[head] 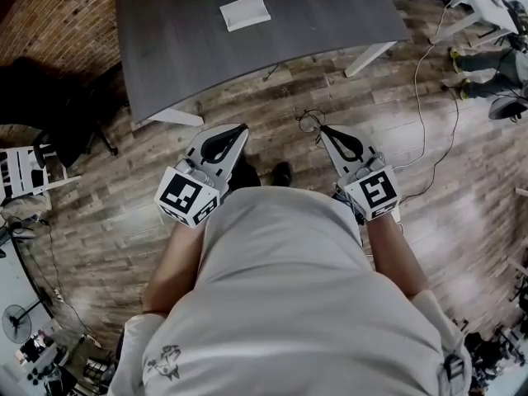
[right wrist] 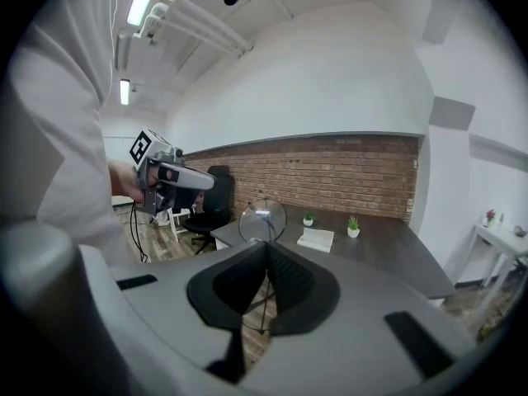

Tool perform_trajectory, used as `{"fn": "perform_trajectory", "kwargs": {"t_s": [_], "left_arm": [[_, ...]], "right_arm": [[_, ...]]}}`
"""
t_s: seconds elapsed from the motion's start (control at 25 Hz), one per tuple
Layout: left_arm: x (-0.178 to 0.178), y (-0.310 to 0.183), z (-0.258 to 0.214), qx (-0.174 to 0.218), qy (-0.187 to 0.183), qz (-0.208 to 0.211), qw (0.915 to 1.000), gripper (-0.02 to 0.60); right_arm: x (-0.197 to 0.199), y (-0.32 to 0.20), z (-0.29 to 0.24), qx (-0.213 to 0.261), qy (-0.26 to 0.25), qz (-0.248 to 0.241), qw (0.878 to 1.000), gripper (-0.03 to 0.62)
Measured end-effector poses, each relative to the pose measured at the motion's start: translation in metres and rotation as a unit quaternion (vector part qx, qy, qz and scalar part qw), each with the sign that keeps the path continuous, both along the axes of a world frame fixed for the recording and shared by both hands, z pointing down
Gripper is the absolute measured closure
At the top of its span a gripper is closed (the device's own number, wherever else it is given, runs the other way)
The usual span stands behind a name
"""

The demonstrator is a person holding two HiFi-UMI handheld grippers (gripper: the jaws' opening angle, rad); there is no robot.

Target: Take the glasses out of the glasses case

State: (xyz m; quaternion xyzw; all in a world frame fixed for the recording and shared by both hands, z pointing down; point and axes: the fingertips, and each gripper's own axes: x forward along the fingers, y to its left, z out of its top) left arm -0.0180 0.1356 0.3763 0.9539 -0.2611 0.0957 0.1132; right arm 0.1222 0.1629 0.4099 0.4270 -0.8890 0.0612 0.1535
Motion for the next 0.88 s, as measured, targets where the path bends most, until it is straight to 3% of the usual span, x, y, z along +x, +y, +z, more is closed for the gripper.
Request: {"fn": "perform_trajectory", "kwargs": {"t_s": [0.88], "left_arm": [[0.008, 0.0007, 0.0007, -0.005, 0.008, -0.008, 0.9999, 0.57]], "right_arm": [[0.0059, -0.0054, -0.0014, 0.005, 0.01, -0.018, 1.0, 0.58]]}}
